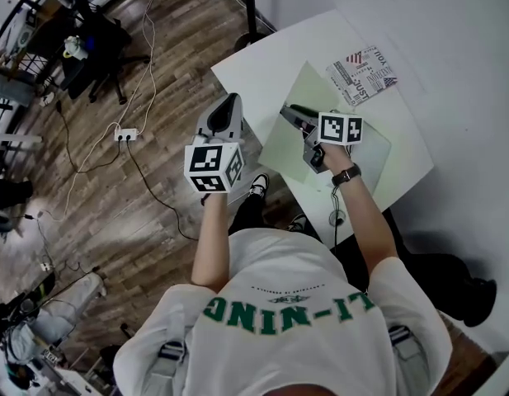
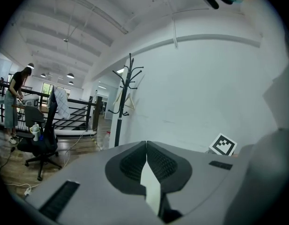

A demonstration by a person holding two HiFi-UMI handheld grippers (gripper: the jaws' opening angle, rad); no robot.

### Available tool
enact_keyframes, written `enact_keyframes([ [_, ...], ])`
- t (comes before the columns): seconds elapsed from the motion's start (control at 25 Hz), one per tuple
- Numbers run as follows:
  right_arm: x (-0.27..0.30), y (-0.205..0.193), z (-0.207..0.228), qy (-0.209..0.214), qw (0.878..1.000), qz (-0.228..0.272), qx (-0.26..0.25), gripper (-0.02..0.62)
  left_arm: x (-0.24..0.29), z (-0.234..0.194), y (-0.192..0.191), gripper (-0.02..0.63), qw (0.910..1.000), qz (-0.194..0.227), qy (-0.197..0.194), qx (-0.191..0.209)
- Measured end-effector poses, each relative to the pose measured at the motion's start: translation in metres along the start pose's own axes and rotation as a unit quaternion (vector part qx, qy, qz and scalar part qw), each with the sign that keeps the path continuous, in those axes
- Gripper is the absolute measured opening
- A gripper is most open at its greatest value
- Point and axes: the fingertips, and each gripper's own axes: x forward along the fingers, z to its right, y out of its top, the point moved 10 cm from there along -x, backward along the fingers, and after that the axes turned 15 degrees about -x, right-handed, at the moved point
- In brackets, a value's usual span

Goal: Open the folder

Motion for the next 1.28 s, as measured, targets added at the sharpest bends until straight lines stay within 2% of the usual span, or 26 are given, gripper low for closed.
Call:
enact_keyframes([
  [0.4, 0.086, -0.024, 0.025, -0.020, 0.996, -0.088, -0.023, 0.141, 0.008, -0.053, -0.011, 0.017, 0.9990, -0.027, 0.031, -0.017],
  [0.64, 0.125, -0.039, 0.039, -0.046, 0.987, -0.142, -0.062, 0.123, 0.013, -0.076, -0.025, 0.017, 0.9974, -0.052, 0.042, -0.027],
  [0.84, 0.149, -0.049, 0.049, -0.064, 0.974, -0.189, -0.104, 0.105, 0.019, -0.090, -0.032, 0.017, 0.9962, -0.066, 0.046, -0.033],
  [1.04, 0.165, -0.056, 0.053, -0.082, 0.954, -0.239, -0.164, 0.078, 0.028, -0.099, -0.039, 0.017, 0.9948, -0.083, 0.050, -0.030],
  [1.12, 0.168, -0.055, 0.051, -0.093, 0.939, -0.256, -0.211, 0.017, 0.032, -0.101, -0.042, 0.017, 0.9944, -0.087, 0.050, -0.032],
  [1.28, 0.174, -0.053, 0.042, -0.090, 0.908, -0.282, -0.297, 0.018, 0.036, -0.103, -0.044, 0.017, 0.9941, -0.090, 0.048, -0.036],
])
